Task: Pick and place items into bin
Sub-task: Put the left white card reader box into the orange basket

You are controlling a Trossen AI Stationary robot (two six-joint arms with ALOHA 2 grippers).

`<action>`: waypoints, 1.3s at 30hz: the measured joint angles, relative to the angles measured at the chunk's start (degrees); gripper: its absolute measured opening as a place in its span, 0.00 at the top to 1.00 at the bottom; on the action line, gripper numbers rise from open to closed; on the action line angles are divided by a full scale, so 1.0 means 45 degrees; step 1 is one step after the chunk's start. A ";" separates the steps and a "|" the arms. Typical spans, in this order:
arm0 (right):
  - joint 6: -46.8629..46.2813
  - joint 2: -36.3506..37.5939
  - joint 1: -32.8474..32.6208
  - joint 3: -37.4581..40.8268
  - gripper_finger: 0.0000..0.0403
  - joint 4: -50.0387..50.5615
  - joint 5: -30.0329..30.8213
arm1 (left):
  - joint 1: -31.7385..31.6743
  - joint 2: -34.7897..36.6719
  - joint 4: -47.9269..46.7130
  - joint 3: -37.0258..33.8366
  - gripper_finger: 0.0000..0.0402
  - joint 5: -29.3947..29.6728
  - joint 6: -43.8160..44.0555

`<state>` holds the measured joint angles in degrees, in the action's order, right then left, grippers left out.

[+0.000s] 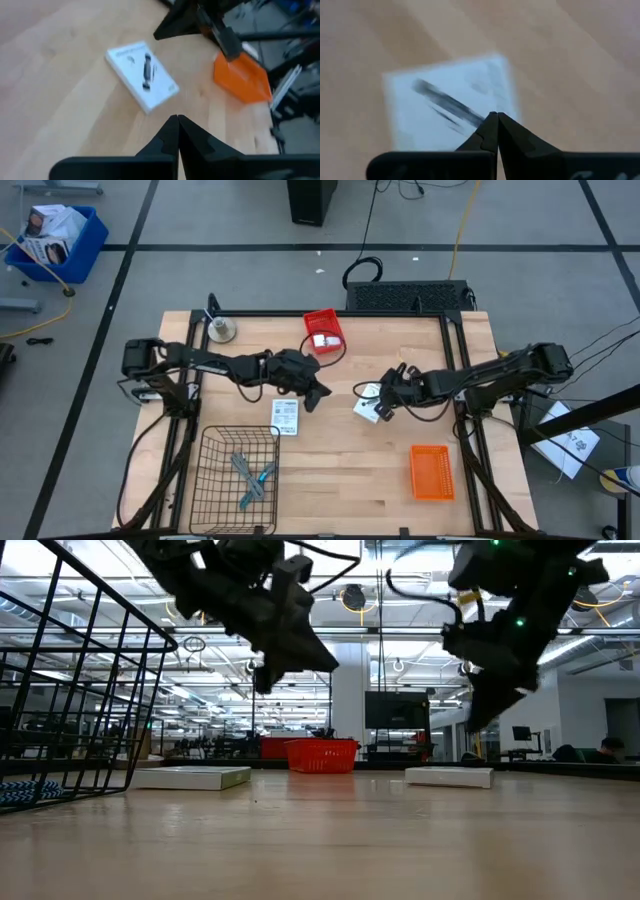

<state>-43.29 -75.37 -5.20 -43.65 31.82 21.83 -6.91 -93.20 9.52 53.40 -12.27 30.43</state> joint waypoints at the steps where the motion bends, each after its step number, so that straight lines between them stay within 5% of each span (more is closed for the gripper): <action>1: 0.0301 0.0000 -0.0002 0.0183 1.00 -0.1047 -0.0291 | 0.0003 0.0306 -0.0788 0.0118 0.98 -0.0008 -0.0068; 6: 0.1369 -0.0258 -0.0070 0.0690 1.00 -0.5287 -0.1605 | -0.0125 0.1852 -0.5681 0.0827 0.98 0.0711 -0.0418; 15: 0.2664 -0.1984 -0.0192 0.0659 1.00 -0.9409 -0.2306 | -0.0201 0.2457 -1.1780 0.0944 0.97 0.2264 0.0409; 23: 0.3711 -0.4655 -0.0176 -0.1089 1.00 -1.1287 -0.3144 | -0.0011 0.2179 -1.1729 0.0343 0.98 0.2071 0.0326; 39: 0.4907 -0.8343 0.0455 -0.5079 1.00 -1.0031 -0.4264 | -0.0133 0.1708 -0.9680 -0.2143 0.99 0.1213 0.0277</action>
<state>-21.21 -112.92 -3.16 -66.51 -13.31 2.65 -7.51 -85.52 -34.04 43.75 -6.81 31.68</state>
